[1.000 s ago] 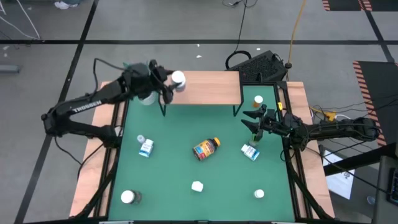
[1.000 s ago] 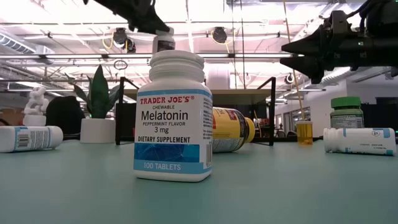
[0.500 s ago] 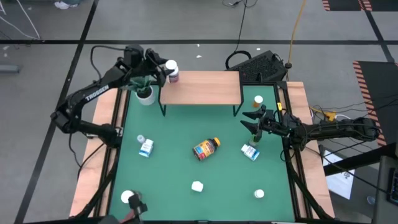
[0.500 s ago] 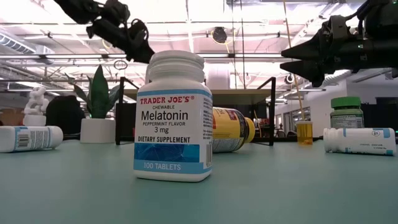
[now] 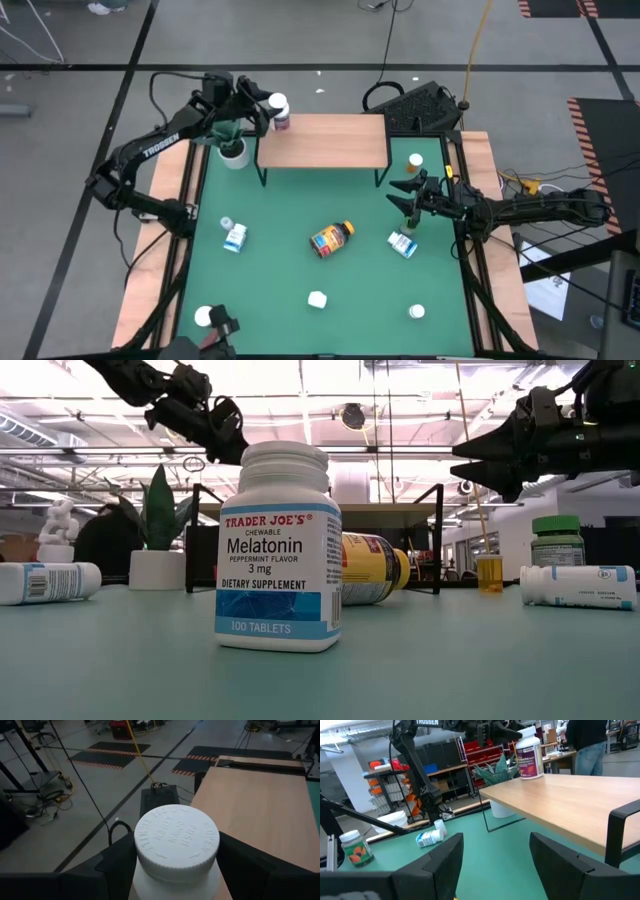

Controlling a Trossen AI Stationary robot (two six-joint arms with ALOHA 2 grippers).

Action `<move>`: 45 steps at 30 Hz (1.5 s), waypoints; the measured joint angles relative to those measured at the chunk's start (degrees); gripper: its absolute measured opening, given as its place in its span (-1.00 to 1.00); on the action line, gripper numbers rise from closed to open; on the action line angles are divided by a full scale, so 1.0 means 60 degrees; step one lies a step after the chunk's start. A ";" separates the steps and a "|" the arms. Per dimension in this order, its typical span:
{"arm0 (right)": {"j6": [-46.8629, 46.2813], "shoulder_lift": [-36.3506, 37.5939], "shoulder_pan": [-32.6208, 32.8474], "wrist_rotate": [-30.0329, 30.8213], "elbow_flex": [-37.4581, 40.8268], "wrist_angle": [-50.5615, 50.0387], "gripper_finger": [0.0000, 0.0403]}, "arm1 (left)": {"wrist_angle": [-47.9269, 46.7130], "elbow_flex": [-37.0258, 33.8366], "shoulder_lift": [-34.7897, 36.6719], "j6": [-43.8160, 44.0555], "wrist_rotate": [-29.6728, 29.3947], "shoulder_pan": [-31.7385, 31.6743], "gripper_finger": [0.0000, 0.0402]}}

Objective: Pick and place medicine bottles onto shelf by color
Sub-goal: Put the white purple pill bottle on the shelf, then put the big yellow pill bottle on the shelf aligned with the white purple pill bottle

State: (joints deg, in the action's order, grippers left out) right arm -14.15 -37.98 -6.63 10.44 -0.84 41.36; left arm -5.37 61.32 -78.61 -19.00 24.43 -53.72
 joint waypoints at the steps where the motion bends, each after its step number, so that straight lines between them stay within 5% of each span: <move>1: -0.0004 0.0000 0.0000 0.0000 0.0000 0.0000 0.11 | -0.0010 0.0000 0.0000 0.0003 0.0000 -0.0007 0.27; 13: -0.0025 0.0000 0.0000 0.0044 0.0000 0.0066 0.11 | -0.0218 -0.0051 0.0247 -0.0069 -0.0396 -0.0047 0.70; 25: -0.0029 0.0000 -0.0001 0.0050 -0.0001 0.0066 0.11 | -0.1423 -0.0036 0.2871 0.0394 -0.1195 0.0340 0.71; 37: -0.0136 0.0004 -0.0002 0.0073 -0.0002 0.0069 0.11 | -0.4368 -0.0036 0.4691 0.1518 -0.1426 0.2549 0.55; 45: -0.0158 0.0002 -0.0004 0.0299 -0.0002 0.0106 0.11 | -0.6432 -0.0144 0.4457 0.2433 -0.1435 0.4924 0.44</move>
State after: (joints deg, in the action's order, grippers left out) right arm -15.10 -37.97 -6.66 12.23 -0.85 42.00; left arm -43.96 60.45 -51.87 -4.40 15.81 -24.17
